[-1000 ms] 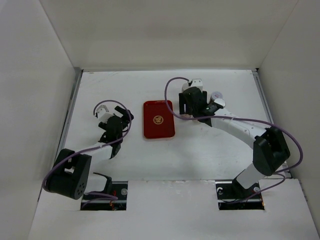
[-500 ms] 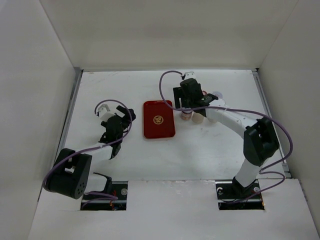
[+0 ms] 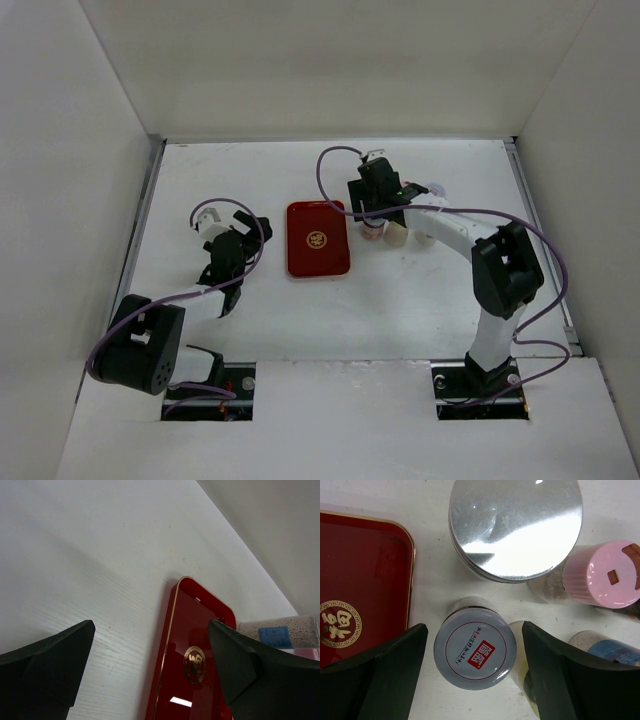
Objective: Organize the condiment bottles
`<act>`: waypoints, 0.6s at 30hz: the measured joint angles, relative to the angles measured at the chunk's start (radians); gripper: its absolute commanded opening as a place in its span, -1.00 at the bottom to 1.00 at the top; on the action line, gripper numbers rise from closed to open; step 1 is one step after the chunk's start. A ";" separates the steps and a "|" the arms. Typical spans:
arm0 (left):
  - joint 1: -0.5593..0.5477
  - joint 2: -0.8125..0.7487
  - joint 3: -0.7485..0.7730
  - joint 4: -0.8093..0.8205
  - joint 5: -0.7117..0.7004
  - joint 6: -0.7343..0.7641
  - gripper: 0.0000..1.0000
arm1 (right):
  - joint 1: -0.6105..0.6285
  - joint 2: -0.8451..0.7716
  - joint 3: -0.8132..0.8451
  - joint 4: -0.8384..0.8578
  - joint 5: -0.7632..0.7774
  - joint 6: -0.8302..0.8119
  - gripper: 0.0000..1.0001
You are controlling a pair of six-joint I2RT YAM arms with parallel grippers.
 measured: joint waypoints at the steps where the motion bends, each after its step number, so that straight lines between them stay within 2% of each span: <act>1: 0.002 0.000 0.000 0.001 0.000 0.000 1.00 | 0.000 0.001 0.000 -0.003 -0.001 0.000 0.64; 7: 0.002 0.000 0.000 0.001 0.006 0.000 1.00 | 0.000 0.003 0.000 -0.006 -0.007 -0.001 0.51; 16: 0.002 0.000 0.000 0.001 0.006 0.000 1.00 | 0.000 0.003 -0.011 -0.006 -0.009 -0.006 0.59; 18: 0.002 0.000 0.000 0.001 0.006 0.000 1.00 | 0.000 0.003 -0.011 -0.005 -0.010 -0.010 0.52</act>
